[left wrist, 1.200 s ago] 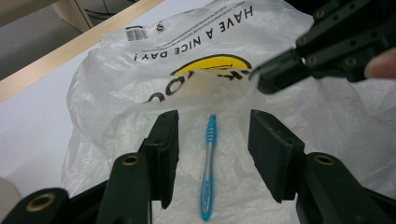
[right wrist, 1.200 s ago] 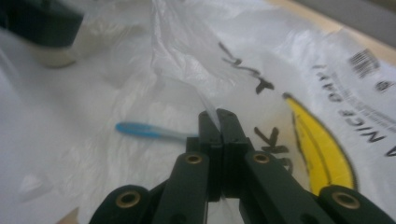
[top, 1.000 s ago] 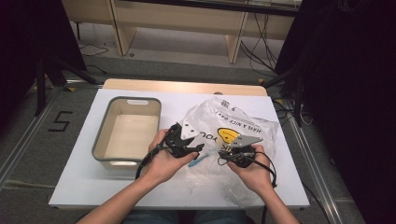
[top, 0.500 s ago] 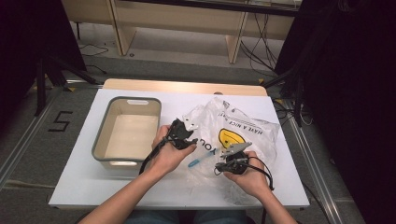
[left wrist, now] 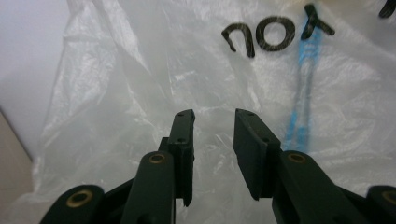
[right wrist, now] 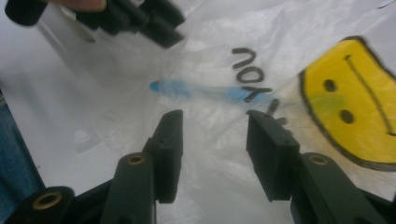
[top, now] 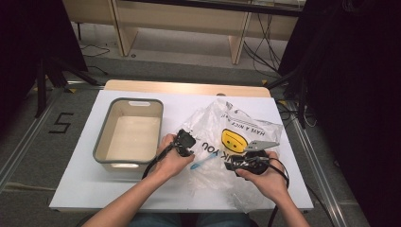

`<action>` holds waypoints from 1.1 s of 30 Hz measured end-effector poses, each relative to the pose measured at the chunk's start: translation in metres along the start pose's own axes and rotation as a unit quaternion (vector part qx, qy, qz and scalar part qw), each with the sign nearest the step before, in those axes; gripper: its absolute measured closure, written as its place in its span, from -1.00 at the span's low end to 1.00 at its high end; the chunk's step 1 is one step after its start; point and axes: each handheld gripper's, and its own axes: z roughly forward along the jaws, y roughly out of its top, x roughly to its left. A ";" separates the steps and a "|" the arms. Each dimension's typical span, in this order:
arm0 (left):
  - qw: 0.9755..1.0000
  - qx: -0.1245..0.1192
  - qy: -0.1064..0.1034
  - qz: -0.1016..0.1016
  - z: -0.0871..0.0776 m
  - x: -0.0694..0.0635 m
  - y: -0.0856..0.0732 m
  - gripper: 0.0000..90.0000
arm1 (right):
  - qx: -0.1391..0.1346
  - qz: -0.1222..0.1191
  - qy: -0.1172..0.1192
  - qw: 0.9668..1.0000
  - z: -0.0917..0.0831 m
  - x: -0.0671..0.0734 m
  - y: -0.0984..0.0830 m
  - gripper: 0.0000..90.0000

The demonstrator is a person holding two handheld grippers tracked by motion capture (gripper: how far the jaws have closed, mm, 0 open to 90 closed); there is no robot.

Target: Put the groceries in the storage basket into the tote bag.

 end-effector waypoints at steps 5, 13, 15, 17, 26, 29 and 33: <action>1.000 0.015 0.001 0.001 0.007 0.000 -0.003 0.52 | -0.025 0.029 -0.010 0.999 -0.014 -0.011 -0.004 0.19; 1.000 0.008 -0.001 0.001 0.008 0.000 -0.005 0.49 | -0.039 0.072 -0.048 0.995 -0.026 -0.027 -0.011 0.17; 1.000 -0.003 -0.001 -0.003 0.004 0.000 -0.005 0.42 | -0.035 0.082 -0.056 0.994 -0.028 -0.031 -0.014 0.17; 1.000 -0.016 -0.004 -0.007 0.001 0.000 -0.006 0.34 | -0.030 0.088 -0.071 0.993 -0.030 -0.033 -0.019 0.17; 0.999 -0.048 -0.015 -0.016 -0.012 0.001 -0.012 -0.04 | -0.017 0.102 -0.093 0.990 -0.037 -0.039 -0.034 0.15; 0.998 -0.051 -0.021 -0.020 -0.016 0.001 -0.017 -0.10 | -0.017 0.105 -0.099 0.989 -0.039 -0.040 -0.037 0.15; 0.998 -0.059 -0.027 -0.029 -0.020 0.001 -0.019 -0.11 | -0.018 0.110 -0.103 0.988 -0.042 -0.041 -0.041 0.15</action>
